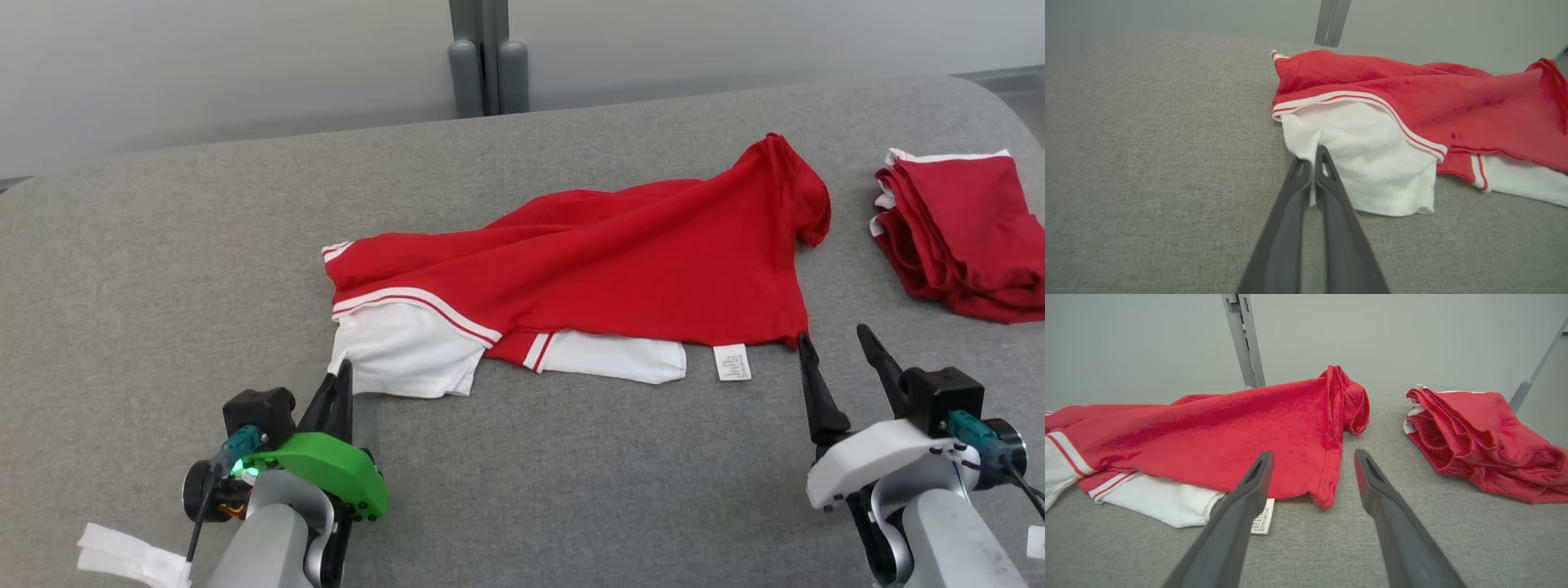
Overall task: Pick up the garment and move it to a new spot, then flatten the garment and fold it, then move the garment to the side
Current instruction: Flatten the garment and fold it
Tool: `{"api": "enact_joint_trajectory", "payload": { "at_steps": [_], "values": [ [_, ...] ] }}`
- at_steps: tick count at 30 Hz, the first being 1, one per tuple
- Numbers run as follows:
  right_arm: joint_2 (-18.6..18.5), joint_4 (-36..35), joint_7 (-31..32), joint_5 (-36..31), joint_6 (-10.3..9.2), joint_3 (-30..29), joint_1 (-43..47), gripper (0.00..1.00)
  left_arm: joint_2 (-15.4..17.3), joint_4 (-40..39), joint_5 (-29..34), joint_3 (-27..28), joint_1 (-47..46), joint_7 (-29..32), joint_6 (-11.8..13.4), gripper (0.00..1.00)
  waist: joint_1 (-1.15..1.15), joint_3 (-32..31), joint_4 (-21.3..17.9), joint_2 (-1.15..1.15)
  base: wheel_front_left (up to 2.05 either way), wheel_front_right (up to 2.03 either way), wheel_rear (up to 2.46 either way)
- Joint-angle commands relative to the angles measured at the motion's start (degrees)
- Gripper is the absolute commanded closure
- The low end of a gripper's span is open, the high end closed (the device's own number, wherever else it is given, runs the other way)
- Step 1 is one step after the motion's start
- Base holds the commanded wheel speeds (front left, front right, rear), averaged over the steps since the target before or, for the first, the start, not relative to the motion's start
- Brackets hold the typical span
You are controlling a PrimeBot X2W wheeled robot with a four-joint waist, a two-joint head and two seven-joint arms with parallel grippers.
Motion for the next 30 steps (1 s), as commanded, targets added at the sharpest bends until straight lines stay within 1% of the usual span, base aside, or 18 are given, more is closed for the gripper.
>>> {"api": "enact_joint_trajectory", "payload": {
  "at_steps": [1,4,6,9,11,13,15,17,20,26,27,28,29,30],
  "values": [
    [0.4,-0.8,0.2,-0.5,-0.09,-0.3,1.6,0.0,0.1,-2.1,0.5,0.2,1.7,-0.1,-0.4,1.0,0.0,-1.4,1.5,0.0,0.0,0.0,0.0],
    [1.1,-1.5,0.3,-0.8,-0.09,-0.9,3.9,0.0,0.9,-7.0,0.4,0.2,4.9,-0.1,-0.3,1.0,0.0,-2.5,2.8,0.0,0.0,0.0,0.0],
    [1.5,-1.8,0.5,-0.9,-0.09,-1.4,5.1,0.0,1.4,-11.0,-0.3,0.3,7.1,1.4,0.1,1.0,0.0,-3.2,3.6,0.0,0.0,0.0,0.0],
    [2.0,-1.8,0.4,-1.3,-0.09,-2.1,6.4,0.0,1.8,-17.4,-1.6,0.5,11.6,6.3,1.3,1.0,0.0,-3.8,4.6,0.0,0.0,0.0,0.0],
    [2.3,-1.3,0.4,-1.7,-0.09,-2.3,6.9,0.0,2.1,-22.1,-2.8,0.3,15.0,10.7,2.2,1.0,0.0,-4.0,5.2,0.0,0.0,0.0,0.0],
    [2.7,-0.8,0.2,-2.0,-0.09,-2.3,6.9,0.0,2.7,-25.2,-3.3,0.3,17.7,13.6,3.2,1.0,0.0,-4.1,5.5,0.0,0.0,0.0,0.0],
    [3.0,-0.3,0.2,-2.3,-0.09,-2.1,6.6,0.0,2.5,-27.0,-4.1,0.4,19.9,15.5,4.1,1.0,0.0,-4.0,5.6,0.0,0.0,0.0,0.0],
    [3.1,0.0,0.2,-2.4,-0.09,-1.9,6.0,0.0,2.6,-27.6,-4.4,0.6,21.4,16.7,4.8,1.0,0.0,-3.8,5.4,0.0,0.0,0.0,0.0],
    [3.0,0.2,0.2,-2.8,-0.09,-2.1,5.3,0.0,2.5,-26.8,-4.9,1.0,22.0,16.7,5.5,1.0,0.0,-3.3,5.1,0.0,0.0,0.0,0.0],
    [2.5,1.0,0.7,-3.9,-0.09,-2.8,4.1,0.0,1.5,-21.8,-5.7,0.9,19.9,15.1,5.9,1.0,0.0,-2.4,4.3,0.0,0.0,0.0,0.0],
    [2.3,1.3,0.9,-4.2,-0.09,-2.9,4.0,0.0,1.4,-20.8,-5.9,0.9,19.5,14.5,5.9,0.78,0.0,-2.2,4.1,0.0,0.0,0.0,0.0],
    [2.3,1.8,1.2,-4.5,-0.09,-3.0,3.6,0.0,1.3,-20.1,-5.9,0.8,19.1,14.0,6.1,0.49,0.0,-2.1,4.0,0.0,0.0,0.0,0.0],
    [2.0,2.5,1.2,-4.9,-0.09,-3.2,3.0,0.0,1.1,-19.4,-5.7,0.9,18.7,13.2,6.3,0.0,0.0,-1.9,3.9,0.0,0.0,0.0,0.0],
    [1.6,3.2,1.5,-5.7,-0.09,-3.5,2.3,0.0,1.0,-18.7,-5.5,1.0,18.3,12.4,6.5,0.0,0.0,-1.8,3.9,0.0,0.0,0.0,0.0]
  ]
}}
